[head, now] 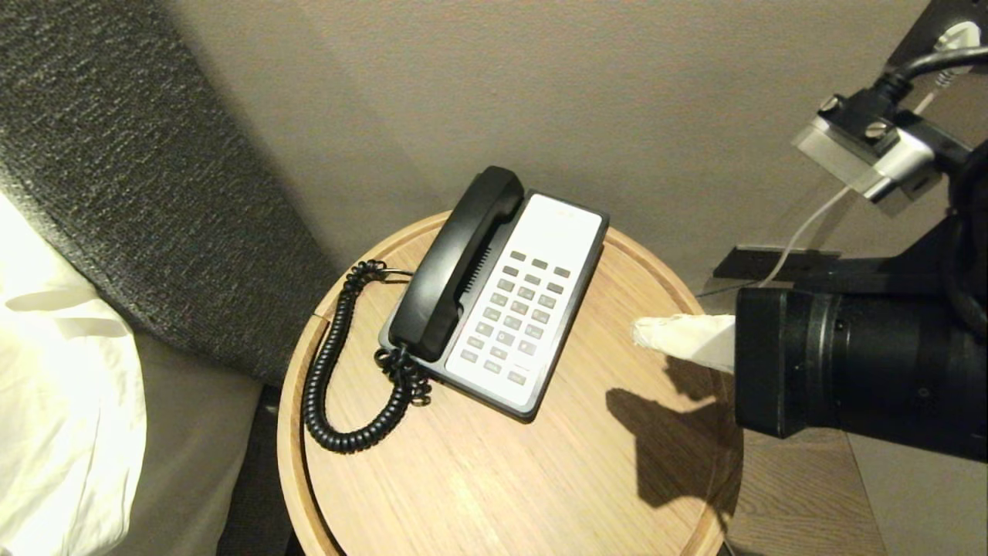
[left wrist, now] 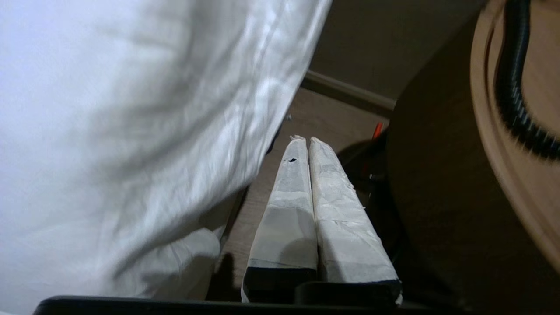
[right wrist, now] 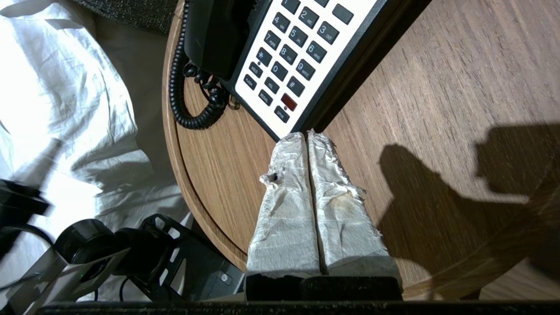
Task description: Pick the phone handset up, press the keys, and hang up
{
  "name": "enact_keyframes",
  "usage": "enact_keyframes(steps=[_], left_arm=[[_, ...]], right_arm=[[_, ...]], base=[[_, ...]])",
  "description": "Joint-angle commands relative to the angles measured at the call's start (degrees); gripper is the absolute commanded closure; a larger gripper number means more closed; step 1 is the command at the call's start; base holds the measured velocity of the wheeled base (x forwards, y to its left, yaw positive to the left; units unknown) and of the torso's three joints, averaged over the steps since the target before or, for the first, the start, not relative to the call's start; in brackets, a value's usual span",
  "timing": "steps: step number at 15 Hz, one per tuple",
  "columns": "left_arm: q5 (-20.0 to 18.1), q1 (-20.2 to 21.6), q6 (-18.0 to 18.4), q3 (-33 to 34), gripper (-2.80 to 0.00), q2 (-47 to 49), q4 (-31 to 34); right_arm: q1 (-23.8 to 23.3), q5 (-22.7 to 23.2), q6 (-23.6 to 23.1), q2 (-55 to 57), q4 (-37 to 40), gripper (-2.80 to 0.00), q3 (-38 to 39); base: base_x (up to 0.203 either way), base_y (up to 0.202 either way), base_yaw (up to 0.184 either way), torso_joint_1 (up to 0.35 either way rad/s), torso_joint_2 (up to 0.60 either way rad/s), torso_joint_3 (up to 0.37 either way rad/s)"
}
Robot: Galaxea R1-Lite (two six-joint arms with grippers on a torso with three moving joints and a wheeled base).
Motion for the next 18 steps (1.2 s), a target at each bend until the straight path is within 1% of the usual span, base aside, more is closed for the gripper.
enact_keyframes(steps=[1,2,3,5,6,7,8,9,10,15,18], left_arm=[[-1.41,0.13,3.02,5.33,0.00,-8.71,0.07],[-2.53,0.11,5.29,7.49,0.00,-12.10,-0.05],[-3.43,0.09,6.79,8.81,0.00,-13.72,-0.47],[-4.70,0.08,8.91,10.47,0.00,-13.58,-2.75],[-5.08,0.08,10.81,12.12,0.00,-13.58,-4.28],[-5.73,0.08,13.22,13.28,0.00,-13.58,-7.26],[-6.22,0.08,15.10,13.44,0.00,-13.58,-7.74],[-6.35,0.08,15.17,13.46,0.00,-13.58,-7.93],[-6.19,0.08,14.34,13.46,0.00,-13.58,-8.07],[-6.08,0.08,14.34,13.46,0.00,-13.58,-8.19],[-6.08,0.08,14.34,13.46,0.00,-13.58,-8.19]], right_arm=[[-0.02,-0.21,0.17,-0.80,-0.02,0.00,0.07],[-0.02,-0.17,0.17,-0.94,0.07,0.00,0.07],[-0.02,-0.18,0.17,-1.22,0.07,0.00,0.14],[-0.07,-0.21,0.17,-1.75,0.08,0.00,0.51],[-0.09,-0.21,0.17,-2.09,0.07,0.00,1.00],[-0.10,-0.21,0.17,-2.52,0.07,0.00,1.43],[-0.10,-0.29,0.17,-3.07,0.25,0.00,1.71],[-0.10,-0.35,0.17,-3.44,0.28,0.00,2.31],[-0.10,-0.64,0.17,-3.70,0.16,0.00,2.54],[-0.75,-1.39,0.10,-4.81,0.11,0.00,3.66],[-1.81,-2.70,0.03,-8.30,0.66,0.00,4.47]], base=[[0.000,0.000,0.000,0.000,0.00,0.000],[0.000,0.000,0.000,0.000,0.00,0.000],[0.000,0.000,0.000,0.000,0.00,0.000],[0.000,0.000,0.000,0.000,0.00,0.000],[0.000,0.000,0.000,0.000,0.00,0.000],[0.000,0.000,0.000,0.000,0.00,0.000],[0.000,0.000,0.000,0.000,0.00,0.000],[0.000,0.000,0.000,0.000,0.00,0.000],[0.000,0.000,0.000,0.000,0.00,0.000],[0.000,0.000,0.000,0.000,0.00,0.000],[0.000,0.000,0.000,0.000,0.00,0.000]])
